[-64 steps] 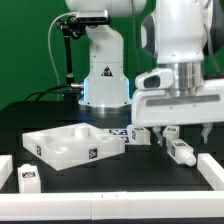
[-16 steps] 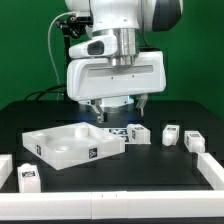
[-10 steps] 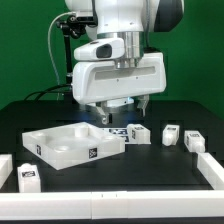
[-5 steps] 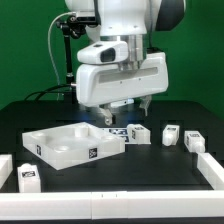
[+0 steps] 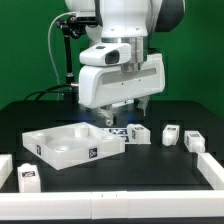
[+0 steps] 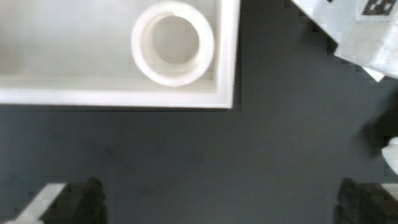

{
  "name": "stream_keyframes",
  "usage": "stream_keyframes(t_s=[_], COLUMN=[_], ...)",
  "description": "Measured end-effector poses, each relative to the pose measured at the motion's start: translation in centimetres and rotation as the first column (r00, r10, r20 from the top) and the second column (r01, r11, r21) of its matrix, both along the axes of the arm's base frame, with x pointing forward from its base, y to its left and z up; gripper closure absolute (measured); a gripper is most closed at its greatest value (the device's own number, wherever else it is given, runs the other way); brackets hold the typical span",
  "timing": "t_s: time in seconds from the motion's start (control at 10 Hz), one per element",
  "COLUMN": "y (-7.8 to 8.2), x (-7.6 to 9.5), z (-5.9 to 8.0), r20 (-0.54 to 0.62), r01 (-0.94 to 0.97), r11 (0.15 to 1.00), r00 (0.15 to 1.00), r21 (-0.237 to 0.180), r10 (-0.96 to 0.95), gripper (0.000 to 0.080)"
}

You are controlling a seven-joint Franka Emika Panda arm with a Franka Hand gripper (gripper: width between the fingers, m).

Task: Assemble one leg

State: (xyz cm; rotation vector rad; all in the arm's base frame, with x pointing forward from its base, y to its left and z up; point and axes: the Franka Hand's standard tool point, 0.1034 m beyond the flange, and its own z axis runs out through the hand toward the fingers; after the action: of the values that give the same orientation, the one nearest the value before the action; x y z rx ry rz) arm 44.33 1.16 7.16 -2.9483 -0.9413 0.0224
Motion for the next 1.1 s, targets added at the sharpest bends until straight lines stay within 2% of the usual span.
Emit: stream_keyframes(t_s=[0.2, 0.4, 1.1], y=[-0.02, 0.84, 0.84], x=[-0.03, -0.38, -0.38], z=[-0.06, -0.82, -0.82], r20=[-0.001, -0.022, -0.022], r01=[0.0, 0.125, 0.125], r11=[1.0, 0.992, 0.992], r00=[1.0, 0.992, 0.992], r21=[0.0, -0.021, -0.021], r10=[0.0, -0.126, -0.126], gripper=[0.015, 0.015, 0.015])
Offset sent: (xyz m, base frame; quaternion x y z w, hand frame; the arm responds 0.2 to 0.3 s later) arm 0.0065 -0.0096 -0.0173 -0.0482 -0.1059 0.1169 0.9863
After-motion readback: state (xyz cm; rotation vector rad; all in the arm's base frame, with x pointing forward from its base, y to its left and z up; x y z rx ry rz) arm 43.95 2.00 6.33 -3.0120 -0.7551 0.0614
